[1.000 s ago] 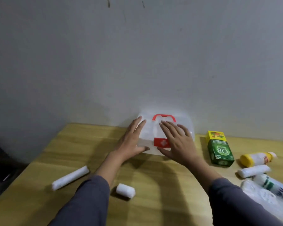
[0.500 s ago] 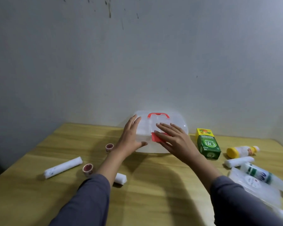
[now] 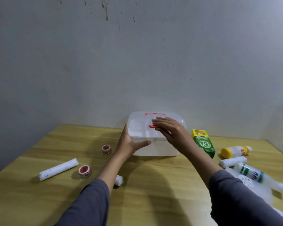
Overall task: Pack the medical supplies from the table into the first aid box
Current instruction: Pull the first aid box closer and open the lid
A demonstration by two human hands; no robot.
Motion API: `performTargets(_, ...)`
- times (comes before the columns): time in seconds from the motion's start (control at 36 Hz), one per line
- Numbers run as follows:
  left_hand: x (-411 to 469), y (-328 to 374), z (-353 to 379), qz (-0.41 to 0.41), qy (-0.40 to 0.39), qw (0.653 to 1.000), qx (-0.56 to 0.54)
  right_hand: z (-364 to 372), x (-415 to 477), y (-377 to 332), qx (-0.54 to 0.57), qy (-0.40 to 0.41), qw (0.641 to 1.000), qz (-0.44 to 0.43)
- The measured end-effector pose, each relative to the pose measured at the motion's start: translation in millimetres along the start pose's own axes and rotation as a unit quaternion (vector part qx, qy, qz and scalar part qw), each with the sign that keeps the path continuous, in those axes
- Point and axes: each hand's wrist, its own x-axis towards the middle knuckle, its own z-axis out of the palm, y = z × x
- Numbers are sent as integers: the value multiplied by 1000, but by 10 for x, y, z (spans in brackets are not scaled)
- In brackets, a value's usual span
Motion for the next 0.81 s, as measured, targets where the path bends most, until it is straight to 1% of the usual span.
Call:
performTargets(0.22, -129, 37, -18, 21, -18, 1000, -1, -247, 335, -22, -10, 73, 997, 27)
performTargets(0.36, -152, 45, -9, 26, -14, 1000, 4, -387, 580, 85, -46, 85, 993, 69)
performTargets(0.61, -161, -12, -14, 26, -9, 999, -26, -309, 870, 354, -90, 134, 978, 134)
performTargets(0.69, -184, -27, -30, 22, -14, 999, -30, -292, 878, 479, -94, 162, 965, 181)
performTargets(0.81, -228, -30, -70, 28, -26, 999, -14, -266, 787, 648, -29, 198, 946, 254)
